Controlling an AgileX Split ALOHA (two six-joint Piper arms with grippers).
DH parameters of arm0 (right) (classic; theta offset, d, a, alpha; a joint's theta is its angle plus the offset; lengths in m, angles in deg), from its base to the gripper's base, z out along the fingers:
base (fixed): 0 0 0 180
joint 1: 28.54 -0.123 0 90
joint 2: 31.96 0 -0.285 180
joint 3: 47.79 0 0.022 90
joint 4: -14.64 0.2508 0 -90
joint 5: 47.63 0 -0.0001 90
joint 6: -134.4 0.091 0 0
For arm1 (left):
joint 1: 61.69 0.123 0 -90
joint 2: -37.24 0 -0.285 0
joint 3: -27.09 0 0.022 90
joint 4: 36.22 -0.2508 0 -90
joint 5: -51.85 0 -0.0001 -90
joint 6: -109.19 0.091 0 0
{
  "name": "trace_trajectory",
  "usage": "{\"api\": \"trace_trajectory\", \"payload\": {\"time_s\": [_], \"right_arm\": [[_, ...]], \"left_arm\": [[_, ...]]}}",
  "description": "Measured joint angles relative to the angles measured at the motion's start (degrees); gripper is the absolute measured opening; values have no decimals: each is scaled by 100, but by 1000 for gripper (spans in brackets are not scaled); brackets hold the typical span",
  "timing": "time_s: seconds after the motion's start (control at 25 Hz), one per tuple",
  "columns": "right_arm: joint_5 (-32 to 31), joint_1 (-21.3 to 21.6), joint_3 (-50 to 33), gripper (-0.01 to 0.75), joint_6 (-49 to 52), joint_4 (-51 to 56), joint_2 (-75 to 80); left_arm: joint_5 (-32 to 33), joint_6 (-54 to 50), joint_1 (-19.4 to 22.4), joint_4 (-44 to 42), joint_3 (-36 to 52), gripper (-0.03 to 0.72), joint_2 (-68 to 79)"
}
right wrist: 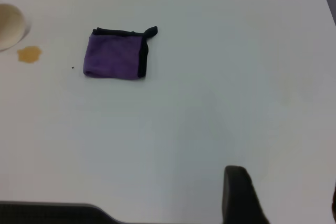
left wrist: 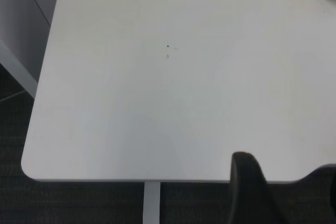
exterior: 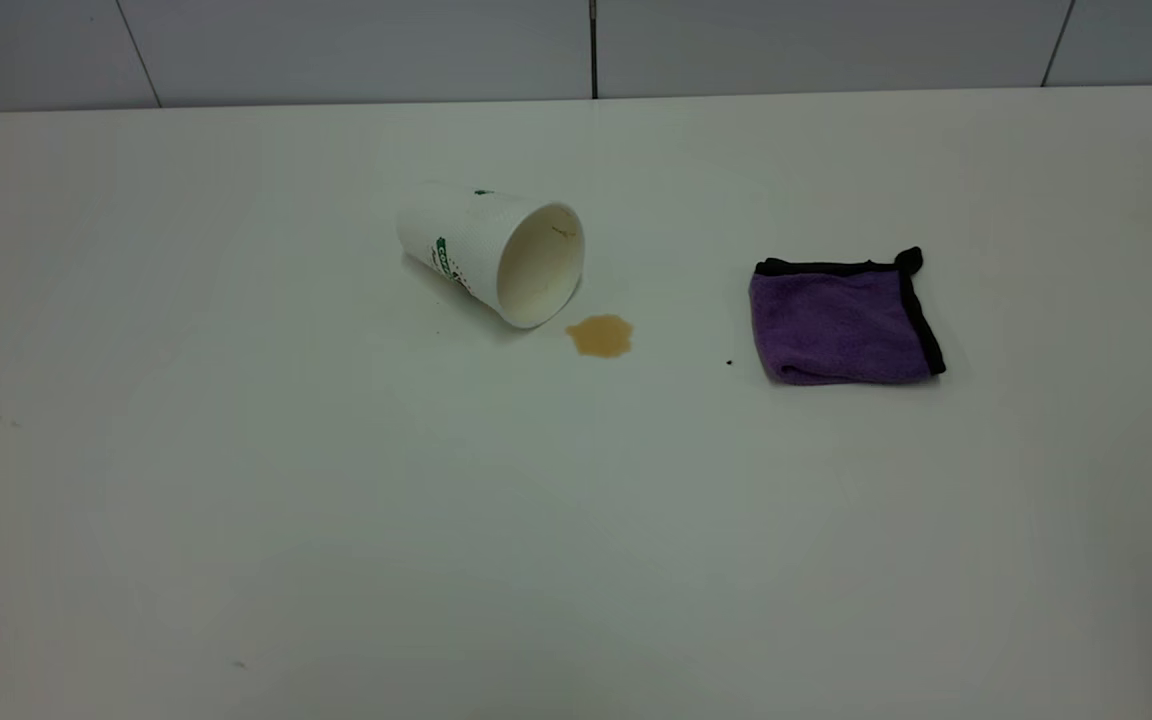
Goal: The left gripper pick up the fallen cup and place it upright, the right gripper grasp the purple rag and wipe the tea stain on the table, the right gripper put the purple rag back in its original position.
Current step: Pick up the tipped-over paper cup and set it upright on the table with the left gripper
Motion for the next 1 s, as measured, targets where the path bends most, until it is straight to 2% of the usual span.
{"api": "trace_trajectory", "payload": {"time_s": [1.0], "right_arm": [[0,0,0,450,0,0,0]], "left_arm": [[-5,0,0,-169,0,401,0]]}}
